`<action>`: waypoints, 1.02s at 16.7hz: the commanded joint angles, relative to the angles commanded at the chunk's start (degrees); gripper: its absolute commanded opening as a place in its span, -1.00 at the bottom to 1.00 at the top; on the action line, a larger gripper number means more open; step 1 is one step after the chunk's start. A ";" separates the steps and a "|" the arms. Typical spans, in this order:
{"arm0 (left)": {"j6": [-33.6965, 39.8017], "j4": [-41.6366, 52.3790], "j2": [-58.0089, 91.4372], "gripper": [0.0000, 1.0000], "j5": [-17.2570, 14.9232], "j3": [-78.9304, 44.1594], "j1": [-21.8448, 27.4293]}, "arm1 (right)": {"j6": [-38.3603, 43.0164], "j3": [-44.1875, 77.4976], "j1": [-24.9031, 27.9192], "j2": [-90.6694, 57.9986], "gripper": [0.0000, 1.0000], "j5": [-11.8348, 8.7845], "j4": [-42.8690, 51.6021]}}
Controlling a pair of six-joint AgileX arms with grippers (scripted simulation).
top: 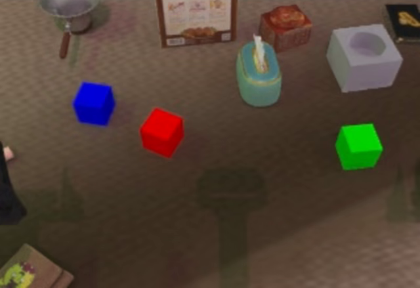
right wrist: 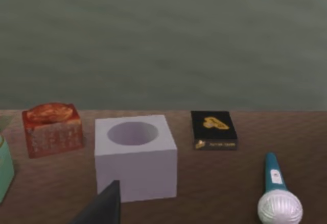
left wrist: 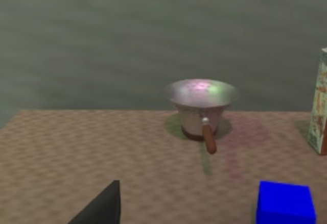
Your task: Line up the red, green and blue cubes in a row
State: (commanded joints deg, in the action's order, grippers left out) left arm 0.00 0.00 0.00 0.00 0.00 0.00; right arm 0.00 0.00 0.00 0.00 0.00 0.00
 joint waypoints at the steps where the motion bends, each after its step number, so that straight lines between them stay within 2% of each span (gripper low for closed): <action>1: 0.00 0.00 0.00 1.00 0.00 0.00 0.00 | 0.00 0.00 0.00 0.00 1.00 0.00 0.00; 4: 0.00 1.27 1.73 1.00 0.01 -1.73 0.44 | 0.00 0.00 0.00 0.00 1.00 0.00 0.00; 8: -0.08 8.42 12.47 1.00 -0.02 -12.37 3.04 | 0.00 0.00 0.00 0.00 1.00 0.00 0.00; 12: -0.25 20.04 32.76 1.00 -0.15 -30.80 7.24 | 0.00 0.00 0.00 0.00 1.00 0.00 0.00; 17: -0.39 37.80 66.73 1.00 -0.34 -57.97 13.36 | 0.00 0.00 0.00 0.00 1.00 0.00 0.00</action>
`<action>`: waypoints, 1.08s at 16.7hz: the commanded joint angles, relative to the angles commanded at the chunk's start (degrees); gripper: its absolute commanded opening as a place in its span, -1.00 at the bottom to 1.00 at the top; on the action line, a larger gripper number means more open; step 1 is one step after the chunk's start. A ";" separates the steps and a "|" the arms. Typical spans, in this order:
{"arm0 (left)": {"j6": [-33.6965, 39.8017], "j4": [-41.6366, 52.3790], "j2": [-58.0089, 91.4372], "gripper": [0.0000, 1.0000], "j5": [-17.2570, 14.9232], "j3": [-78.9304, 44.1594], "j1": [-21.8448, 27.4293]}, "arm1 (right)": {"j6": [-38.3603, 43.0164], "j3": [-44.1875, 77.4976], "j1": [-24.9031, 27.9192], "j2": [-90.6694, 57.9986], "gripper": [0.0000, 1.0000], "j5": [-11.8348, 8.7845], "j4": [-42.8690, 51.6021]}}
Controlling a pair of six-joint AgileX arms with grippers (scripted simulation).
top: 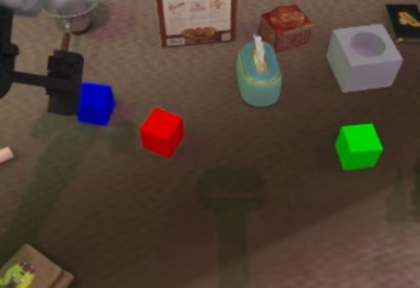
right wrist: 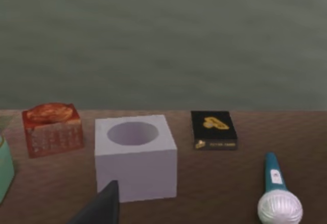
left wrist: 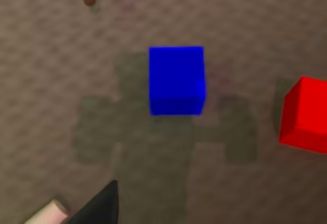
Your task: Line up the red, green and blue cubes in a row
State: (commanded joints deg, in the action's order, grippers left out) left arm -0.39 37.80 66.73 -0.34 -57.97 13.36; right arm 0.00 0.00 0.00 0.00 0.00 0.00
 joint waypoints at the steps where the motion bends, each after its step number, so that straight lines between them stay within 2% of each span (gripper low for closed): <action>1: -0.02 3.60 6.67 1.00 -0.04 -5.26 1.22 | 0.00 0.00 0.00 0.00 1.00 0.00 0.00; 6: -0.18 19.94 35.18 1.00 -0.17 -29.06 6.79 | 0.00 0.00 0.00 0.00 1.00 0.00 0.00; 11: -0.40 31.17 55.45 1.00 -0.05 -47.64 10.87 | 0.00 0.00 0.00 0.00 1.00 0.00 0.00; 14: -0.47 34.73 62.06 1.00 0.08 -54.06 12.23 | 0.00 0.00 0.00 0.00 1.00 0.00 0.00; 18: -0.48 35.59 63.51 1.00 0.12 -55.66 12.57 | 0.00 0.00 0.00 0.00 1.00 0.00 0.00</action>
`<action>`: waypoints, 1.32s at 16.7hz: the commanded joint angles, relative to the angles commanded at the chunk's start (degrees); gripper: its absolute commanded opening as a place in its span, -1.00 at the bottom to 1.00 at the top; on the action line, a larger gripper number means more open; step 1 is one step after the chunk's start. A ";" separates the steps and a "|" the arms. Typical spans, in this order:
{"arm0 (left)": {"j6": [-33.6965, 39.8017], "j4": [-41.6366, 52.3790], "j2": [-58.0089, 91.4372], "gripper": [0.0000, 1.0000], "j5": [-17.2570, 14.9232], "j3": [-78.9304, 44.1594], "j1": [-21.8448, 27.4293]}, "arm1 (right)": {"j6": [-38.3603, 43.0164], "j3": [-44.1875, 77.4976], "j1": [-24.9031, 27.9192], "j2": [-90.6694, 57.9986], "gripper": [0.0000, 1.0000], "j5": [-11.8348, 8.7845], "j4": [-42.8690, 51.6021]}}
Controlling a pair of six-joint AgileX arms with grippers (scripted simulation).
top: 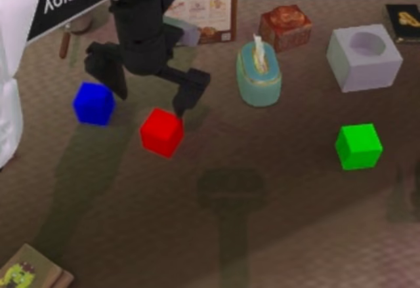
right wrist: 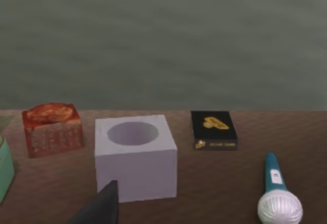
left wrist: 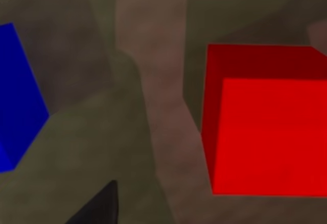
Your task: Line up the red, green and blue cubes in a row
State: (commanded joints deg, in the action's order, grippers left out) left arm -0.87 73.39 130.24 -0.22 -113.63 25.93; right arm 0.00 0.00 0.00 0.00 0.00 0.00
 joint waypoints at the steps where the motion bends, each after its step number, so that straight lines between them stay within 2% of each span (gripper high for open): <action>1: 0.00 0.00 0.00 1.00 0.00 0.00 0.00 | 0.00 0.00 0.00 0.00 1.00 0.00 0.00; 6: -0.15 -2.40 0.47 1.00 -0.01 2.17 -0.16 | 0.00 0.00 0.00 0.00 1.00 0.00 0.00; 12: -0.15 -16.23 4.08 1.00 -0.04 11.81 -0.12 | 0.00 0.00 0.00 0.00 1.00 0.00 0.00; 17: -0.15 -17.55 4.61 1.00 -0.05 12.94 -0.09 | 0.00 0.00 0.00 0.00 1.00 0.00 0.00; 22: -0.15 -17.55 4.61 0.25 -0.05 12.94 -0.09 | 0.00 0.00 0.00 0.00 1.00 0.00 0.00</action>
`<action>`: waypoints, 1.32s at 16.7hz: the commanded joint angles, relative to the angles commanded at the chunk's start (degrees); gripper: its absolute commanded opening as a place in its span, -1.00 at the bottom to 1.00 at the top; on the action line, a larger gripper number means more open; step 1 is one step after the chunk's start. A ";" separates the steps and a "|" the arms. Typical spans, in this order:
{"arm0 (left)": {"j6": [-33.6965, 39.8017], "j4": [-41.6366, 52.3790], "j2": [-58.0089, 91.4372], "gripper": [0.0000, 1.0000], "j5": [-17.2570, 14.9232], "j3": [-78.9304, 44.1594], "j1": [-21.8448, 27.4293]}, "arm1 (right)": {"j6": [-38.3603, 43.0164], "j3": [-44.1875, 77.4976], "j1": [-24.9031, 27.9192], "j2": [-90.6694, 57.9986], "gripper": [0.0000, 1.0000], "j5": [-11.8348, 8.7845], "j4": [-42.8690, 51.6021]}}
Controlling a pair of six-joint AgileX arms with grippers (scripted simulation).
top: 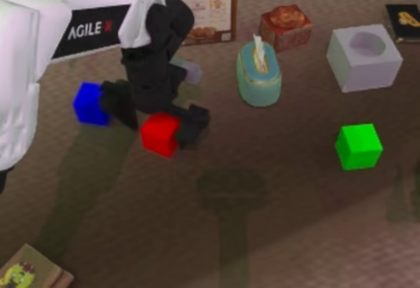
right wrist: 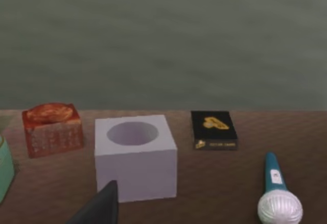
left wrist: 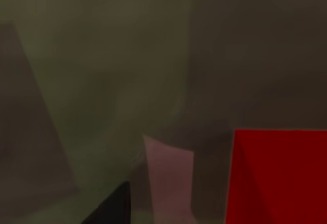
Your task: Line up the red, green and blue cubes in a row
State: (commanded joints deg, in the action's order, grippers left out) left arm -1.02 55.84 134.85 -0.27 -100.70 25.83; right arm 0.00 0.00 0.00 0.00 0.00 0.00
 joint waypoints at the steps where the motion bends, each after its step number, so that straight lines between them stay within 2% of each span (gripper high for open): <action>1: 0.00 0.00 0.00 0.10 0.00 0.00 0.00 | 0.00 0.00 0.00 0.00 1.00 0.00 0.00; 8: 0.00 0.00 0.00 -0.96 0.00 0.00 0.00 | 0.00 0.00 0.00 0.00 1.00 0.00 0.00; 18: -0.04 0.57 -1.41 -1.00 -0.01 -0.58 -0.07 | 0.00 0.00 0.00 0.00 1.00 0.00 0.00; 22: 0.14 6.93 -2.87 -1.00 0.02 -5.36 -0.66 | 0.00 0.00 0.00 0.00 1.00 0.00 0.00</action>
State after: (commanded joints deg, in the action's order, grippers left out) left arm -0.88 62.77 131.98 -0.25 -106.06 25.18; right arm 0.00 0.00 0.00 0.00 0.00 0.00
